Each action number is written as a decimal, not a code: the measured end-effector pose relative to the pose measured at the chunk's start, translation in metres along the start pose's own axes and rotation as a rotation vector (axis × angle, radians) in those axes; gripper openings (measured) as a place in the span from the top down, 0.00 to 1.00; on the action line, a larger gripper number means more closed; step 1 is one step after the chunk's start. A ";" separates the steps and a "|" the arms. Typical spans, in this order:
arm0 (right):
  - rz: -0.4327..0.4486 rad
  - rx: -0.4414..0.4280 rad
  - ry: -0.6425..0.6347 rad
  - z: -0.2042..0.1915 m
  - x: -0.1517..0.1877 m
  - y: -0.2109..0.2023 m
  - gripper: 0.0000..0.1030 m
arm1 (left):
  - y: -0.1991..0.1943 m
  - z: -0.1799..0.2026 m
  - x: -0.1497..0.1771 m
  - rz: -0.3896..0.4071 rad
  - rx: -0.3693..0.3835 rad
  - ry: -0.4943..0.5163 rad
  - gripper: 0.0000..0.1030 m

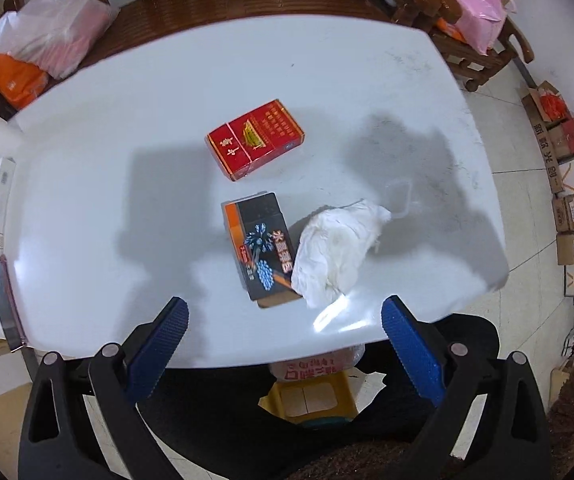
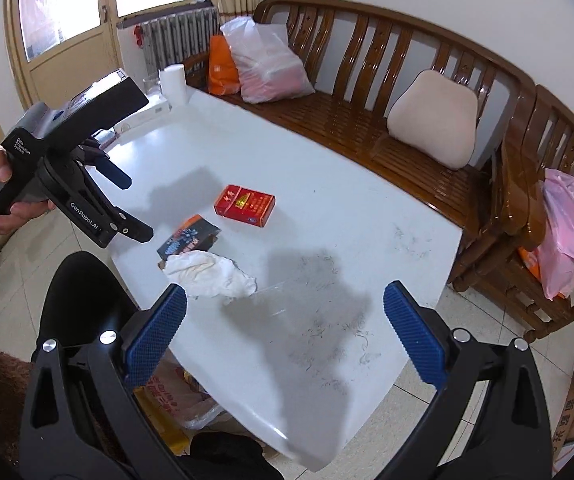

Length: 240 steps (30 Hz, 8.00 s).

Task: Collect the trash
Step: 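Raise both tools back over the table toward the remaining trash, then grasp the black-orange box with the left tool while the right tool grasps the clear cup, then carry the black-orange box and clear cup down to the trash bag, then open both tools over the bag, dropping the box and cup inside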

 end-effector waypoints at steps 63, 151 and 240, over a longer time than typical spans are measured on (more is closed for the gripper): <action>-0.368 -0.087 -0.179 -0.035 0.063 0.187 0.27 | 0.127 -0.079 -0.044 -0.143 0.069 -0.130 0.24; -0.149 0.081 -0.056 -0.141 0.064 0.056 0.69 | 0.012 -0.011 0.083 0.074 0.076 0.061 0.50; -0.591 -0.126 0.170 -0.204 0.328 0.338 0.48 | 0.392 0.018 0.212 -0.407 0.113 0.054 0.38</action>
Point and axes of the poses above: each gripper's, at about its wrist camera, not at the fingertips, and y roughly the way its jaws point, z to its right, x to its underside, the point moved 9 cm from there along y, roughly the way its jaws point
